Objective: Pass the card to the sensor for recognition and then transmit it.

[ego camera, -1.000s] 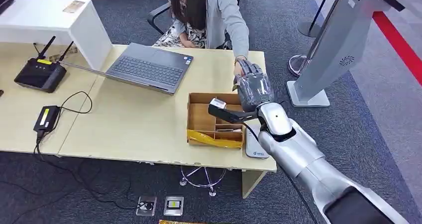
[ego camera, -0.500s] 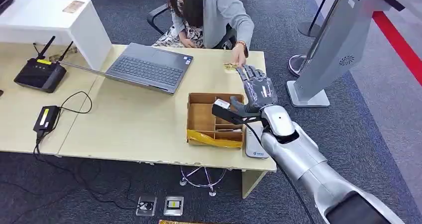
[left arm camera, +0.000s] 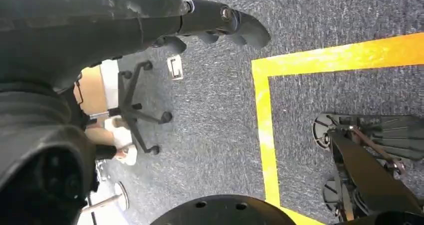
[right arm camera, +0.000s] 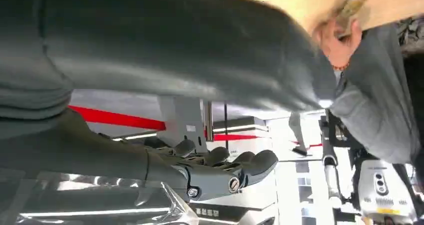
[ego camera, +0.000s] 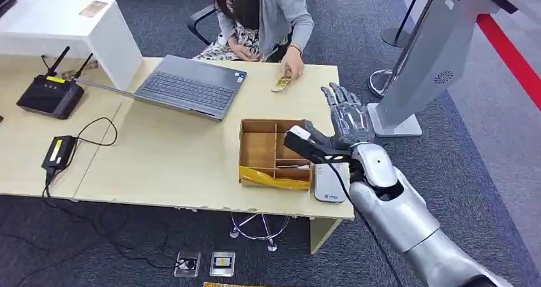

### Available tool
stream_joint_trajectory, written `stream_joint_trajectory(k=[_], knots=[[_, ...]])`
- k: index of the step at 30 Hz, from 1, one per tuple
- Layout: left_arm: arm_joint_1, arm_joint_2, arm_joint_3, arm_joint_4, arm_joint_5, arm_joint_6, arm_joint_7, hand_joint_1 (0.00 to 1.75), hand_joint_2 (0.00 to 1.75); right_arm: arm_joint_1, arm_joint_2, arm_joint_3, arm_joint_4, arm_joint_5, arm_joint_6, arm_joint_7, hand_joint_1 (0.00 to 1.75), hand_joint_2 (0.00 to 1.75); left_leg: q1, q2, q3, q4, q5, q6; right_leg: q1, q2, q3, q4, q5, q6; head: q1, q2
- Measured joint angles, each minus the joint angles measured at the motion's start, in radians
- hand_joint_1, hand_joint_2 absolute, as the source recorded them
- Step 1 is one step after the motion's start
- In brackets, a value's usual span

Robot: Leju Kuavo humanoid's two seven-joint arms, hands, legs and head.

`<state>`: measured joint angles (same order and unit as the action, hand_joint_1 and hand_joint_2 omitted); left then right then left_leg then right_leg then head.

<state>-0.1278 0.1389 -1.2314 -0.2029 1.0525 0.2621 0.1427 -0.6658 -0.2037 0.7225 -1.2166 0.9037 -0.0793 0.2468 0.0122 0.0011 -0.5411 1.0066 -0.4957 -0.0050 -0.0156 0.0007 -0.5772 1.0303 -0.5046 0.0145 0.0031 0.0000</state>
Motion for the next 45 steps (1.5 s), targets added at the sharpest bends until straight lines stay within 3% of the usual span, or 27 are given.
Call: stream_joint_trajectory(k=[1,4,7,12,20,29,45], knots=[[0.0,0.0,0.0,0.0,0.0,0.0,0.0,0.0,0.0,0.007,-0.009,-0.006,-0.023,-0.009,0.006,0.005,0.0,1.75,0.0,0.0,0.0,0.0,0.0,0.0,0.0,0.0,0.0,0.0,0.0,0.0,0.001,0.0],[0.0,0.0,0.0,0.0,0.0,0.0,-0.002,0.0,0.0,0.029,-0.038,-0.015,-0.098,-0.037,0.026,0.028,0.0,1.75,0.0,0.0,0.0,0.0,0.0,0.0,0.0,0.0,0.0,0.0,0.0,0.0,0.0,0.0],[0.0,0.0,0.0,0.0,0.0,0.007,-0.007,0.0,0.0,0.067,-0.076,-0.022,-0.193,-0.077,0.038,0.094,0.0,1.75,0.0,0.0,0.001,0.0,0.0,0.0,0.0,0.0,0.0,0.0,0.0,0.0,0.0,0.0],[0.0,0.0,0.0,0.0,0.003,0.019,-0.006,0.0,0.0,0.176,-0.127,-0.019,-0.365,-0.105,0.009,0.18,0.0,1.75,0.0,0.0,-0.001,0.0,-0.001,-0.001,0.0,0.0,-0.001,0.0,0.0,0.0,0.0,0.0],[-0.002,-0.001,0.0,0.0,0.003,0.023,-0.004,0.0,0.0,0.244,-0.157,-0.005,-0.489,-0.104,-0.023,0.2,0.0,1.75,0.0,0.001,0.0,0.0,-0.001,-0.001,0.0,0.0,0.0,0.0,0.0,0.0,0.0,0.0],[-0.004,-0.005,0.0,0.0,0.003,0.037,-0.003,0.0,0.0,0.312,-0.144,0.015,-0.492,0.009,-0.089,0.202,0.0,1.75,0.0,0.0,-0.001,0.0,-0.001,-0.001,0.0,0.0,0.0,0.0,0.0,0.0,0.0,0.0],[-0.007,-0.027,0.0,0.0,-0.002,0.039,0.008,0.0,0.0,0.285,-0.075,0.07,-0.349,0.014,0.033,0.193,0.0,1.75,0.0,0.0,-0.002,-0.001,-0.001,-0.001,0.0,0.0,0.0,0.0,0.0,0.0,0.0,0.0]])
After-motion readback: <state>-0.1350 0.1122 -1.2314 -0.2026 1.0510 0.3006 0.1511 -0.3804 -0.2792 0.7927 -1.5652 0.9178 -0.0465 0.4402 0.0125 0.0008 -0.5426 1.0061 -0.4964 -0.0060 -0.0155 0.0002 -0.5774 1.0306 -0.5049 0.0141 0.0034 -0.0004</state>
